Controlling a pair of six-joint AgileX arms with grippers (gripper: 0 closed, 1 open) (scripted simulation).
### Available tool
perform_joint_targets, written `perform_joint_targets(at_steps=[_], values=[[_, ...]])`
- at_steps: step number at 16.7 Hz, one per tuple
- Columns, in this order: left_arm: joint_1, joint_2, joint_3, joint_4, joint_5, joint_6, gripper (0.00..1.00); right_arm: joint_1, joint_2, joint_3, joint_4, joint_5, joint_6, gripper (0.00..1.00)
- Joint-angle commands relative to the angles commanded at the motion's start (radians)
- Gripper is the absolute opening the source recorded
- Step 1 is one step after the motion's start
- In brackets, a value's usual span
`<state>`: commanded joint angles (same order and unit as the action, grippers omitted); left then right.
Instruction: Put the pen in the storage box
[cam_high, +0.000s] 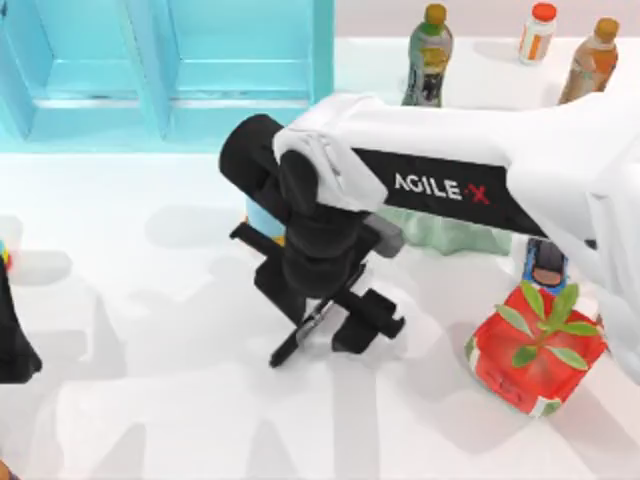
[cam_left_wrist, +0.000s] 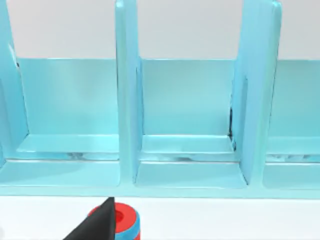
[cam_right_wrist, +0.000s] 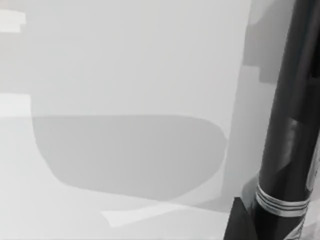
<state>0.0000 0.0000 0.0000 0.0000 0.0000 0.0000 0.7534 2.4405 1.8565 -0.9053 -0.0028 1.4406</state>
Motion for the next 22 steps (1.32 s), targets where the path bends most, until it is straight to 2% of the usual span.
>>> perform_joint_targets(at_steps=[8, 9, 12, 22], values=[[0.0, 0.0, 0.0, 0.0, 0.0, 0.0, 1.0, 0.0, 0.0, 0.0, 0.0, 0.0, 0.0, 0.0], [0.0, 0.0, 0.0, 0.0, 0.0, 0.0, 1.0, 0.039, -0.079, -0.019, -0.094, -0.043, -0.006, 0.0], [0.0, 0.0, 0.0, 0.0, 0.0, 0.0, 1.0, 0.042, -0.078, 0.017, -0.133, -0.046, -0.002, 0.0], [0.0, 0.0, 0.0, 0.0, 0.0, 0.0, 1.0, 0.039, -0.121, 0.284, -0.447, -0.045, -0.006, 0.0]])
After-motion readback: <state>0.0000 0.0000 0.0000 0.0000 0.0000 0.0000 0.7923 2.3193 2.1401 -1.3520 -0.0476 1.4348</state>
